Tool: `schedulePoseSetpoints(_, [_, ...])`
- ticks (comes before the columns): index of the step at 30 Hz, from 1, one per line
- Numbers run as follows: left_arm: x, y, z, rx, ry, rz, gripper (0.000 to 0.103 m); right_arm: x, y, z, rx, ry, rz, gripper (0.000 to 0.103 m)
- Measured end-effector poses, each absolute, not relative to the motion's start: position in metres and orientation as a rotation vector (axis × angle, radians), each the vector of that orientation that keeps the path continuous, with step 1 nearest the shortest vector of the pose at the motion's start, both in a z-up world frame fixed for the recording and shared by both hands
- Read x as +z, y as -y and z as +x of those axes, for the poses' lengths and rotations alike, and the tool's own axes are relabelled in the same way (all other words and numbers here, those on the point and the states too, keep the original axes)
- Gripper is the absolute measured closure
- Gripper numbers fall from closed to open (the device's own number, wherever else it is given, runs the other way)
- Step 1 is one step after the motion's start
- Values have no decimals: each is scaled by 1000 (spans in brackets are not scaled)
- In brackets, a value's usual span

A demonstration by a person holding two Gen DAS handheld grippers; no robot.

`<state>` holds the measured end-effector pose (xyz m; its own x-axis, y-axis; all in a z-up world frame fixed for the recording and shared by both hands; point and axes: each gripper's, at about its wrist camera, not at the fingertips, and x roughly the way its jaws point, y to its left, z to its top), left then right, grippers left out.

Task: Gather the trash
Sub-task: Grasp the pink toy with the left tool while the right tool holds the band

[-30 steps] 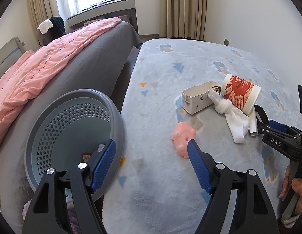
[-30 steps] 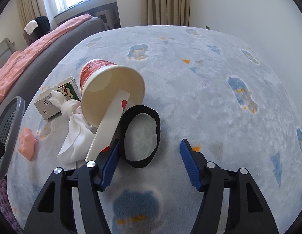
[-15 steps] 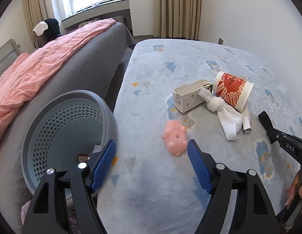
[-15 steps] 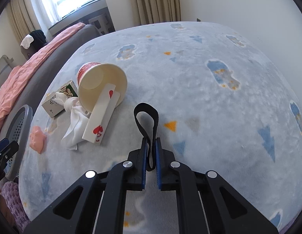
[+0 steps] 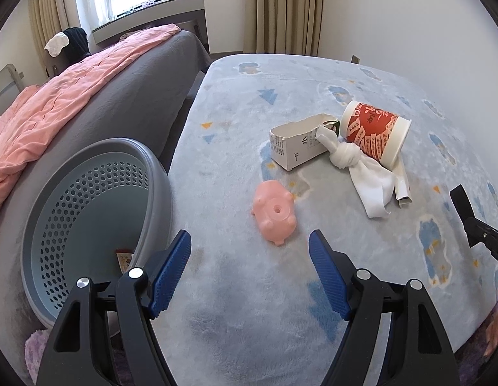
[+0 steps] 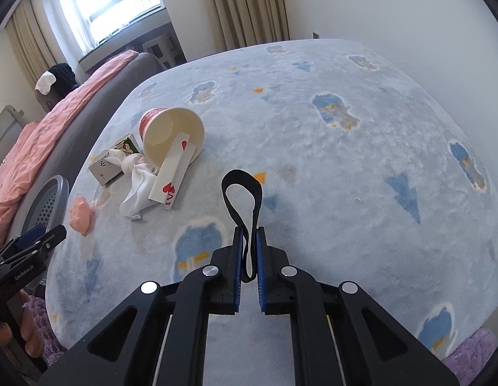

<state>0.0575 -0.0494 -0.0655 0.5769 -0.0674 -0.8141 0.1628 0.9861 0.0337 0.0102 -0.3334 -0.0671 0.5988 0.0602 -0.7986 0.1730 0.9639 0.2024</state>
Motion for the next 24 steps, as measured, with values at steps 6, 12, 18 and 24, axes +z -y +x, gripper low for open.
schedulePoseSetpoints(6, [-80, 50, 77, -134, -978, 77, 30, -73, 318, 13, -17, -946, 274, 94])
schedulePoseSetpoints(12, [-89, 54, 90, -140, -983, 63, 31, -76, 316, 14, -4, -953, 281, 94])
schedulePoseSetpoints(18, [-96, 60, 97, -142, -983, 76, 40, -79, 316, 14, -2, -959, 289, 94])
schedulePoseSetpoints(24, [-97, 62, 97, -173, -997, 76, 69, -77, 313, 13, 2, -956, 285, 94])
